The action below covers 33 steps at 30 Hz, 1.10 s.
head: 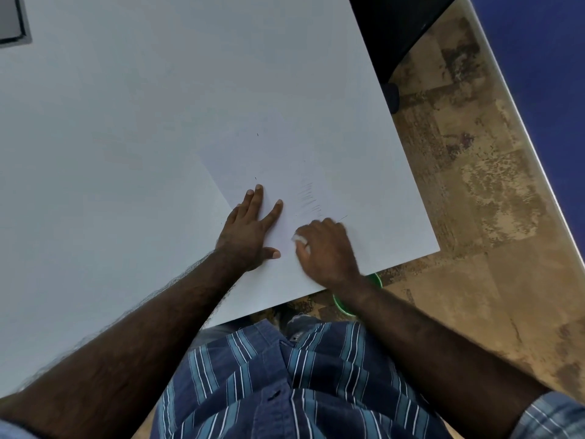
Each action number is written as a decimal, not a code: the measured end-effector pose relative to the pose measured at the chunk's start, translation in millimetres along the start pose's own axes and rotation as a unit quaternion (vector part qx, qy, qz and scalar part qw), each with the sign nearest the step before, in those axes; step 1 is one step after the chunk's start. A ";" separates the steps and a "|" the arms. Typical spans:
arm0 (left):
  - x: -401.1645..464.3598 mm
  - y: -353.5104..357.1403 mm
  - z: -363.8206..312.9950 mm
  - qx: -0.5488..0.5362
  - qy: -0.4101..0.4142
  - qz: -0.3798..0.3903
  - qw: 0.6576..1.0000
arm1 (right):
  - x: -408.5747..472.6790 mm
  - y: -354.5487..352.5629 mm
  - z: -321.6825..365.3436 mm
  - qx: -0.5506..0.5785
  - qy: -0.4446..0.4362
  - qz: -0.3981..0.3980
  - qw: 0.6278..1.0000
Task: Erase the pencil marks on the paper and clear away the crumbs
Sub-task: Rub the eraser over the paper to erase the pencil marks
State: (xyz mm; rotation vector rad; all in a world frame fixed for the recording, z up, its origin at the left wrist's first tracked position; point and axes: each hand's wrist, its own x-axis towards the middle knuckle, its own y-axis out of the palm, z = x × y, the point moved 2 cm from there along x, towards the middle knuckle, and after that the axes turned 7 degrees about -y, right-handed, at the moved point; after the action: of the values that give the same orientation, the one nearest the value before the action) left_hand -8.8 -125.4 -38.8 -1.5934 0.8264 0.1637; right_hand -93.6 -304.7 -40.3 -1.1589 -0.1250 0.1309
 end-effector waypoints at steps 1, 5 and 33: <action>0.1 0.0 0.3 -0.001 0.000 0.000 1.000 | 4.2 -4.6 -11.9 -0.011 0.037 -0.016 0.999; -0.3 -1.1 0.3 -0.011 0.004 -0.002 1.000 | 12.9 -12.9 -25.0 -0.018 0.109 -0.079 0.991; 0.6 -4.6 -3.1 -0.027 -0.023 0.002 0.999 | 31.8 -1.4 -4.9 -0.011 0.101 -0.059 0.993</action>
State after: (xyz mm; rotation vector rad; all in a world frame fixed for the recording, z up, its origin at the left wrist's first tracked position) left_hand -6.8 -128.6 -34.7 -1.6322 0.7954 0.2264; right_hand -61.4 -304.3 -40.0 -1.1776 -0.0160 -0.0926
